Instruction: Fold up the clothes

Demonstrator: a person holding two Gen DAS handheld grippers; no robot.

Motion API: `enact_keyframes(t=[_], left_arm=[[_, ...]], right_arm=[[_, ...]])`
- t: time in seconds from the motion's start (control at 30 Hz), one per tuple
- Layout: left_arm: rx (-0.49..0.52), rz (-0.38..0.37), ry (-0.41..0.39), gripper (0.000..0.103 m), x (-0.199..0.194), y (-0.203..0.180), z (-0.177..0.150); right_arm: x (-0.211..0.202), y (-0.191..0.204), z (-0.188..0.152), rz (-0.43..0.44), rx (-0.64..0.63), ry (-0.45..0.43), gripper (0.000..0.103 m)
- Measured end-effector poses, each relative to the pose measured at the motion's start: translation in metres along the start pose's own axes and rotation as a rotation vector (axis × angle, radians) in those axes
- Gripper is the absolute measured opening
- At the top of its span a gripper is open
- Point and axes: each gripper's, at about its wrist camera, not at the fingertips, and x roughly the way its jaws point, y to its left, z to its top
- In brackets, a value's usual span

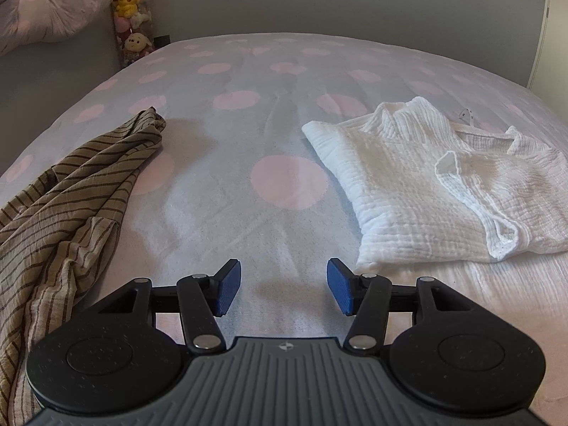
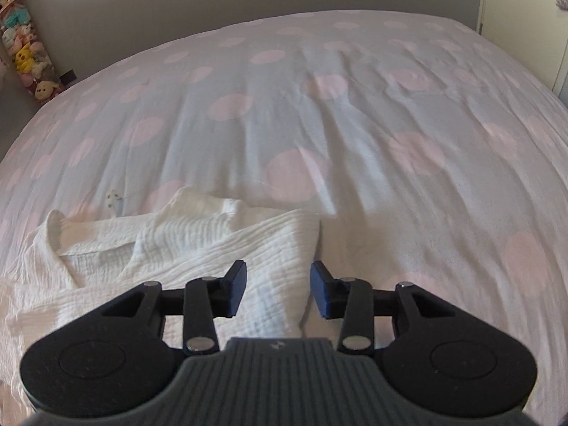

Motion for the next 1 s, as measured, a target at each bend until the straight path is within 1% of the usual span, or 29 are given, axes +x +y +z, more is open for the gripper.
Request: enact_keyframes(t=[0.1, 0.17, 0.2, 0.27, 0.3, 0.37, 0.57, 0.6, 0.67, 0.7, 0.73, 0.8, 0.93, 1.0], left_arm=[[0.004, 0.014, 0.012, 0.053, 0.008, -0.002, -0.002], [0.028, 0.027, 0.005, 0.055, 0.010, -0.007, -0.002], [0.038, 0.033, 0.002, 0.057, 0.011, -0.009, -0.003], [0.056, 0.041, -0.003, 0.058, 0.012, -0.012, -0.003], [0.058, 0.043, -0.005, 0.059, 0.012, -0.013, -0.004], [0.056, 0.042, -0.006, 0.059, 0.012, -0.012, -0.004], [0.059, 0.050, -0.005, 0.059, 0.013, -0.013, -0.004], [0.062, 0.052, -0.005, 0.059, 0.013, -0.013, -0.004], [0.061, 0.049, -0.004, 0.059, 0.014, -0.013, -0.004], [0.058, 0.047, -0.004, 0.060, 0.014, -0.012, -0.004], [0.056, 0.046, -0.003, 0.060, 0.014, -0.012, -0.004], [0.057, 0.046, -0.002, 0.060, 0.014, -0.011, -0.004], [0.057, 0.053, 0.008, 0.060, 0.013, -0.013, -0.002], [0.065, 0.060, 0.018, 0.060, 0.011, -0.016, 0.000]], right_arm=[[0.021, -0.023, 0.004, 0.044, 0.114, 0.006, 0.045], [0.032, -0.034, 0.003, 0.092, 0.180, 0.007, 0.045], [0.036, -0.038, 0.002, 0.121, 0.202, 0.006, 0.042], [0.040, -0.043, 0.003, 0.168, 0.223, -0.003, 0.022], [0.041, -0.044, 0.004, 0.179, 0.215, -0.012, 0.004], [0.037, -0.042, 0.007, 0.132, 0.148, -0.046, 0.004], [0.044, -0.055, 0.009, 0.051, 0.107, -0.056, 0.004], [0.047, -0.054, 0.007, 0.052, 0.102, -0.045, 0.004], [0.050, -0.054, 0.005, 0.065, 0.105, -0.019, 0.011], [0.047, -0.054, 0.004, 0.069, 0.099, -0.019, 0.016], [0.044, -0.054, 0.003, 0.073, 0.091, -0.019, 0.025], [0.033, -0.053, -0.002, 0.085, 0.063, -0.018, 0.033], [0.003, -0.055, -0.028, 0.142, 0.034, 0.008, 0.033], [-0.012, -0.052, -0.047, 0.172, 0.006, 0.019, 0.037]])
